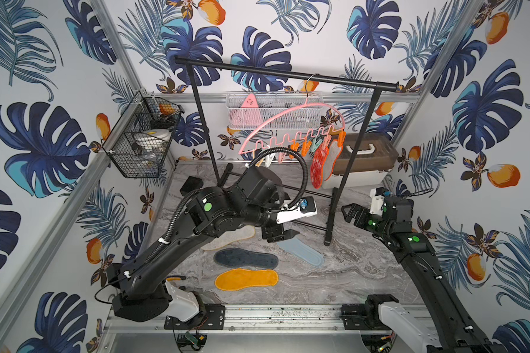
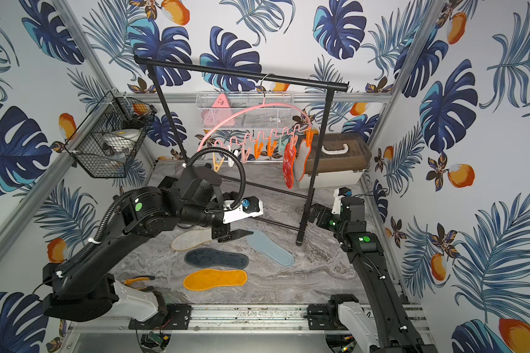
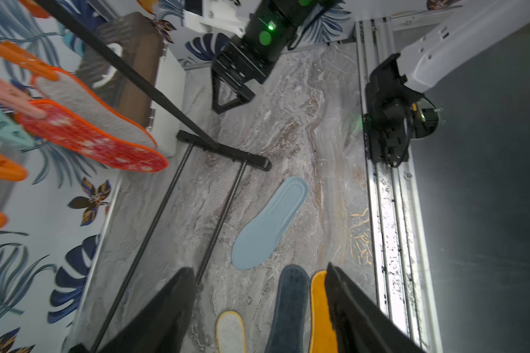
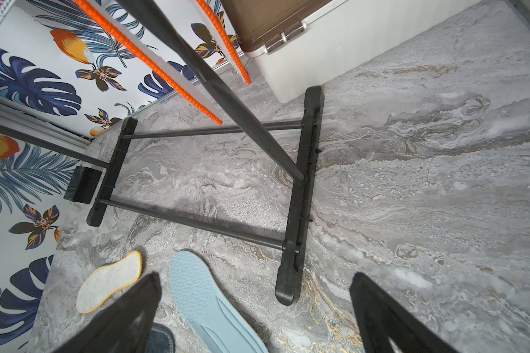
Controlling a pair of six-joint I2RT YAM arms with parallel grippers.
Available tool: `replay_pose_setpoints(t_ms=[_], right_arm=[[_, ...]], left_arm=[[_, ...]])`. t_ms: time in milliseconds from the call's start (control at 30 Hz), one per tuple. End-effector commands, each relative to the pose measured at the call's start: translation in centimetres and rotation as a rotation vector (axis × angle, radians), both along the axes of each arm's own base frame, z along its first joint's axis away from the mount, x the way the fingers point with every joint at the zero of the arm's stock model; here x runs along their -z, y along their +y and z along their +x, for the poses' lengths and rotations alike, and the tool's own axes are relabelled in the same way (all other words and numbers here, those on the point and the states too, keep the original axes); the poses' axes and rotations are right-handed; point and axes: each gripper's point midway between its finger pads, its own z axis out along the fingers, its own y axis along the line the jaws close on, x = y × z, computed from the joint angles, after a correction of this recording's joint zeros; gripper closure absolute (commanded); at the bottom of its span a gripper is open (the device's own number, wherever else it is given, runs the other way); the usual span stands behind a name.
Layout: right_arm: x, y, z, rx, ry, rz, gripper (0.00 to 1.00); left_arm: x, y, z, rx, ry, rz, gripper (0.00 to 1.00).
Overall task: Take the shoe insoles off the hanger
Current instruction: Place the insole at the center of the board.
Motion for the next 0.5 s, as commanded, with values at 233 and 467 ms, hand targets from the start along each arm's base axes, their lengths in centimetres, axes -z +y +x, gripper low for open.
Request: replay_pose_setpoints(t_ms=[233,467], right_arm=[[-2.0,-0.4,0.5,0.04,-0.081,0.024,0.0],[-2.4,-0.3,0.1,0.035,-0.092,0.031,0.0]], left_arm=[[-10.1,2.5,7.5,-0.356,-0.23,-0.255,0.15],[-13.6,5.7,11.7,-0.459,-0.246,-0.408,0.05]])
